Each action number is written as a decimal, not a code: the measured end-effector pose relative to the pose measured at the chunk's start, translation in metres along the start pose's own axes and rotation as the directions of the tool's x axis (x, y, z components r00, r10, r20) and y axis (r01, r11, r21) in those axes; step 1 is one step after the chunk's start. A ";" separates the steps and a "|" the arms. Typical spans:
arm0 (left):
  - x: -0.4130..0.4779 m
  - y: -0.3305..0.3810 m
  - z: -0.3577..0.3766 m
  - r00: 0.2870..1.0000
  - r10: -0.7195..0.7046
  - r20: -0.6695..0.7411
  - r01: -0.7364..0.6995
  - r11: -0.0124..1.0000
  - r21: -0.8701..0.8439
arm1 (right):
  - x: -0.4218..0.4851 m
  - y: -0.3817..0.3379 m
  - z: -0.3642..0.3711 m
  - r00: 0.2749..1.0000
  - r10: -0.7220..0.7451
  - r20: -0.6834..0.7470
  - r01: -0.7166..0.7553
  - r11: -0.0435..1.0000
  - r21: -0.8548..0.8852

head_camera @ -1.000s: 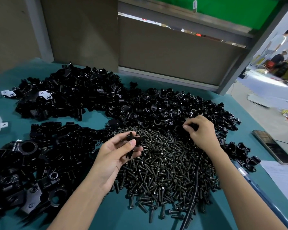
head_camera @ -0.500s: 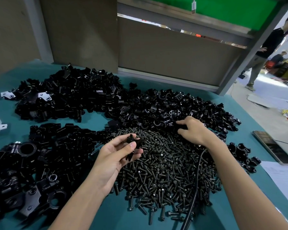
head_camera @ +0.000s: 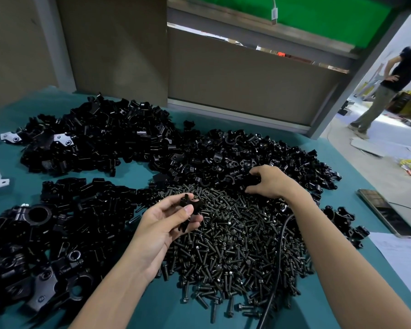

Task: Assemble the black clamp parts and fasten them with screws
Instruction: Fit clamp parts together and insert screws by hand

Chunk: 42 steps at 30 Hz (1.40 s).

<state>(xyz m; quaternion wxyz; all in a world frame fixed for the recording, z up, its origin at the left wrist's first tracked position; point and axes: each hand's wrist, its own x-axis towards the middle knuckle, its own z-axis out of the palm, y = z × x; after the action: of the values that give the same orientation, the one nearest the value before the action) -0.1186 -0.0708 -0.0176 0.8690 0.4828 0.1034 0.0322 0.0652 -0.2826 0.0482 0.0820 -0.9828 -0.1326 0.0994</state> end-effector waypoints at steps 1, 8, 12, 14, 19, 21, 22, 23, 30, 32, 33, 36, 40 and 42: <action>0.000 0.000 0.000 1.000 0.001 0.001 -0.001 1.000 0.002 | 0.000 0.003 0.002 1.000 -0.003 -0.026 0.004 0.999 0.040; -0.001 0.001 0.002 1.000 -0.008 0.009 0.008 1.000 0.009 | -0.001 0.010 0.009 0.994 0.056 -0.096 -0.024 0.952 0.306; 0.000 0.001 0.001 1.000 -0.001 0.008 0.001 1.000 -0.011 | -0.004 0.018 0.010 0.984 0.081 -0.157 -0.014 0.921 0.390; 0.000 0.001 0.001 1.000 -0.002 0.009 0.002 1.000 -0.015 | -0.007 0.024 0.010 0.976 0.099 -0.193 0.001 0.887 0.461; 0.000 0.000 0.001 1.000 -0.004 0.013 0.005 0.999 -0.031 | -0.024 0.055 0.003 0.903 0.271 -0.333 -0.026 0.809 0.587; 0.000 0.001 0.000 1.000 -0.002 0.007 0.003 0.999 -0.050 | -0.037 0.082 -0.002 0.804 0.401 -0.439 -0.100 0.819 0.565; 0.000 0.002 0.000 1.000 -0.003 0.003 0.003 0.998 -0.058 | -0.045 0.100 -0.004 0.760 0.448 -0.471 -0.179 0.841 0.511; 0.000 0.002 -0.001 1.000 -0.004 0.002 0.004 0.998 -0.062 | -0.052 0.118 -0.005 0.735 0.476 -0.483 -0.282 0.863 0.419; -0.001 0.002 0.000 1.000 -0.014 -0.008 0.014 0.997 -0.077 | -0.084 0.168 0.008 0.780 0.546 -0.308 -0.561 0.826 0.043; -0.001 0.002 0.000 1.000 -0.017 -0.015 0.015 0.997 -0.082 | -0.085 0.159 0.003 0.791 0.542 -0.284 -0.574 0.818 -0.040; -0.001 0.002 0.000 1.000 -0.017 -0.017 0.016 0.996 -0.084 | -0.085 0.152 0.000 0.788 0.543 -0.291 -0.588 0.803 -0.092; 0.000 0.003 0.000 1.000 -0.016 -0.009 0.016 0.996 -0.093 | -0.078 0.117 -0.004 0.829 0.412 -0.378 -0.486 0.866 -0.120; 0.000 0.003 0.000 1.000 -0.026 -0.010 0.025 0.995 -0.092 | -0.063 0.053 0.008 0.935 0.005 -0.355 0.034 0.994 0.106; 0.000 0.003 0.000 1.000 -0.024 -0.007 0.023 0.995 -0.093 | -0.054 0.029 0.020 0.939 -0.081 -0.334 0.150 0.971 0.186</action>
<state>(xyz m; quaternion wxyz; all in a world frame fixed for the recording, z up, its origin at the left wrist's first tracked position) -0.1185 -0.0688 -0.0150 0.8904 0.4407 0.1108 0.0288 0.0167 -0.3223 0.0333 0.2108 -0.9621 -0.1638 -0.0553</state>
